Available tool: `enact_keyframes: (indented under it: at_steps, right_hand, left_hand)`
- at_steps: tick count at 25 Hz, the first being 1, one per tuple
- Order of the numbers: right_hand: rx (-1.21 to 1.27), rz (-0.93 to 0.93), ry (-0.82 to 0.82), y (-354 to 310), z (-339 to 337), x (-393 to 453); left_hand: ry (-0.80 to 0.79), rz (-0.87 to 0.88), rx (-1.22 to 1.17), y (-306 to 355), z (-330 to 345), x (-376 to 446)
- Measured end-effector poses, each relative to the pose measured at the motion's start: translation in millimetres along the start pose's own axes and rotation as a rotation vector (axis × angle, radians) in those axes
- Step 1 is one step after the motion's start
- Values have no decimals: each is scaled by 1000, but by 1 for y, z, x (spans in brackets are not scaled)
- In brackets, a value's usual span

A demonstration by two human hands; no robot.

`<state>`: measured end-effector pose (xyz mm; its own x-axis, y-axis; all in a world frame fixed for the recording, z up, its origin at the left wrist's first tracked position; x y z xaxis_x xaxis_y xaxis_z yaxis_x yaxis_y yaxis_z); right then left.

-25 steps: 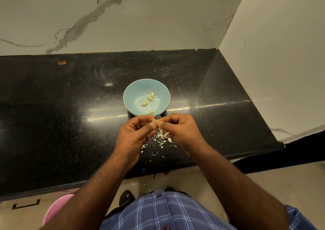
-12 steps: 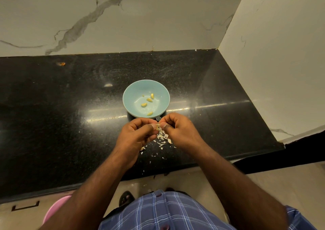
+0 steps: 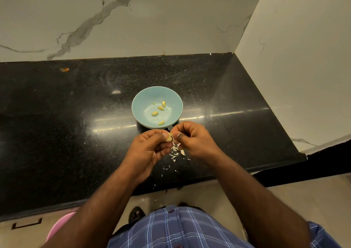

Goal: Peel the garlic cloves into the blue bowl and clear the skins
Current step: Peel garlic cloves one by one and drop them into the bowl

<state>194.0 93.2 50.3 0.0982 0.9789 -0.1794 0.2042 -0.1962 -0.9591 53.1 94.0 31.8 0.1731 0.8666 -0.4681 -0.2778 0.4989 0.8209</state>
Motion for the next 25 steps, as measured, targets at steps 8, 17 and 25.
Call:
enact_keyframes:
  at_steps: [8, 17, 25]
  right_hand:
    - [59, -162, 144, -10, -10, -1]
    - [86, -94, 91, -7, -10, -1]
    - [-21, 35, 149, 11, -24, 11]
  left_hand:
    - [-28, -51, -96, -3, -4, 3]
    - [30, 45, 28, 2, -6, 4]
    - [106, 1, -5, -2, -17, 6]
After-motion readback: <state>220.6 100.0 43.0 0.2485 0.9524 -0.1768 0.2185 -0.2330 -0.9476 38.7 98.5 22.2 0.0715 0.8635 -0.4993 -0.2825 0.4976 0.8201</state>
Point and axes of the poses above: each hand's wrist, its own x-axis towards the middle knuckle, its own z-axis out of the palm, y = z × x, the point moved 7 cm from there along x, towards the middle knuckle, and after that the axes turned 8 degrees about y, right-handed, at the moved point
